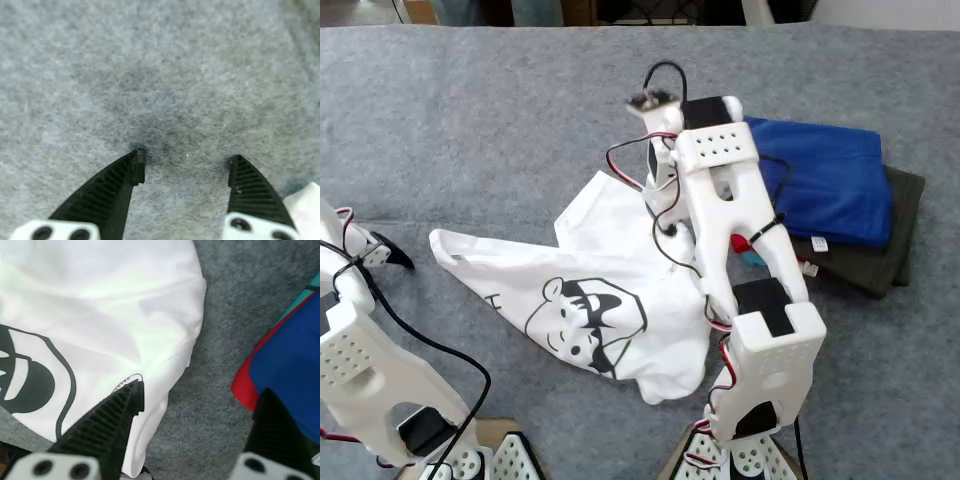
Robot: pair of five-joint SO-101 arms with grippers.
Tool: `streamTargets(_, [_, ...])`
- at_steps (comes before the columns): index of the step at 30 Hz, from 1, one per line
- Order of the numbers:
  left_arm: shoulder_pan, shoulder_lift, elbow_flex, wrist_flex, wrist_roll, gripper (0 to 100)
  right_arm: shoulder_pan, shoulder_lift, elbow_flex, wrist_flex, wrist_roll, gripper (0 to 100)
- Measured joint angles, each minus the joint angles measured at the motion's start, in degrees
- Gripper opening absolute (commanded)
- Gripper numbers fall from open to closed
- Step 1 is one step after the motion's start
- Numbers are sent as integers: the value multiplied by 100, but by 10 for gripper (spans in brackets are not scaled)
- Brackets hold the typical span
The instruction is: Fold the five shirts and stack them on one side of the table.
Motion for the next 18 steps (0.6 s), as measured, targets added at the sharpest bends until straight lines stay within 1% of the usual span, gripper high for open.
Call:
streamTargets(3, [9, 70, -53, 0, 220, 282, 0, 158, -510, -466, 0, 243])
streamTargets(6, [-26, 88, -70, 0, 290, 282, -167, 791, -1108, -1011, -18, 226])
streamTargets(8, [-26, 88, -70, 0, 299, 282, -369, 1354, -1662, -1169, -18, 227])
streamTargets(11, [-26, 132, -149, 193, 308, 281, -695, 2356, -2602, -1204, -9, 227])
streamTargets(14, [-44, 141, -229, 404, 308, 280, -862, 3376, -3692, -1213, 0, 227])
streamTargets(18, [-114, 123, -123, 448, 299, 233, -923, 4475, -5213, -976, -9, 227])
